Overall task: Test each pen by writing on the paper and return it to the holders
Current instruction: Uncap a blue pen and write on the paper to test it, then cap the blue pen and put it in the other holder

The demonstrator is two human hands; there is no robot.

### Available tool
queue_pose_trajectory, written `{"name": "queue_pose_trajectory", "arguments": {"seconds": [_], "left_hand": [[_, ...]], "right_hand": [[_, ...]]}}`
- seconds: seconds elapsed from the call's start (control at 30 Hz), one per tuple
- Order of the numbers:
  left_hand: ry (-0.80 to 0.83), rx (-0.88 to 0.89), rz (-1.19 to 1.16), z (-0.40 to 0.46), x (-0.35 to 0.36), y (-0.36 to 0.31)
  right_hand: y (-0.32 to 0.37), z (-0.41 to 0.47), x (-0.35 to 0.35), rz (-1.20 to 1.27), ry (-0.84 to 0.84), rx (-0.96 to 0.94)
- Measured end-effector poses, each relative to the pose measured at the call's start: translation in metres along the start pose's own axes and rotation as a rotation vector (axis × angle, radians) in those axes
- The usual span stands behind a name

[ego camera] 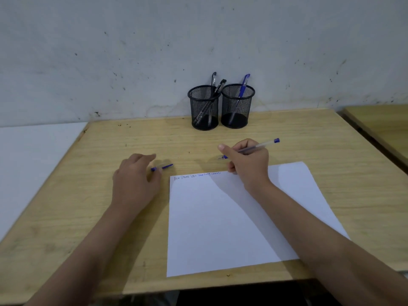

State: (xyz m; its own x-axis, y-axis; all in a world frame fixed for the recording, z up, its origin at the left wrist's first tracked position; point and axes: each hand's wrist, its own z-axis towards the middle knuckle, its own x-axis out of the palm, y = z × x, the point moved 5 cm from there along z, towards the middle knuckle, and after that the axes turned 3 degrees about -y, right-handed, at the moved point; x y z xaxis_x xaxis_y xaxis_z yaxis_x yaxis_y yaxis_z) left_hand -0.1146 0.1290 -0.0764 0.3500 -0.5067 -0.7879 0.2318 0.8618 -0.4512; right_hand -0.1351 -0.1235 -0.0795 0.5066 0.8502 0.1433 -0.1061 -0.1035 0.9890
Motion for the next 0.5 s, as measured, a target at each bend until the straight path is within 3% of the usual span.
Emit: {"name": "queue_pose_trajectory", "arguments": {"seconds": [0.13,0.23,0.5], "left_hand": [[0.041,-0.059,-0.045,0.009,0.006,0.001],[0.020,-0.075,-0.284,0.006,-0.002,-0.014],[-0.022,0.027,-0.595,-0.003,-0.029,-0.079]], "right_hand": [[0.011,-0.006,0.006,-0.039,0.056,-0.009],[0.022,-0.014,0.009,-0.035,0.097,-0.031],[0.058,-0.033,0.010,-0.015,0.170,-0.165]]}}
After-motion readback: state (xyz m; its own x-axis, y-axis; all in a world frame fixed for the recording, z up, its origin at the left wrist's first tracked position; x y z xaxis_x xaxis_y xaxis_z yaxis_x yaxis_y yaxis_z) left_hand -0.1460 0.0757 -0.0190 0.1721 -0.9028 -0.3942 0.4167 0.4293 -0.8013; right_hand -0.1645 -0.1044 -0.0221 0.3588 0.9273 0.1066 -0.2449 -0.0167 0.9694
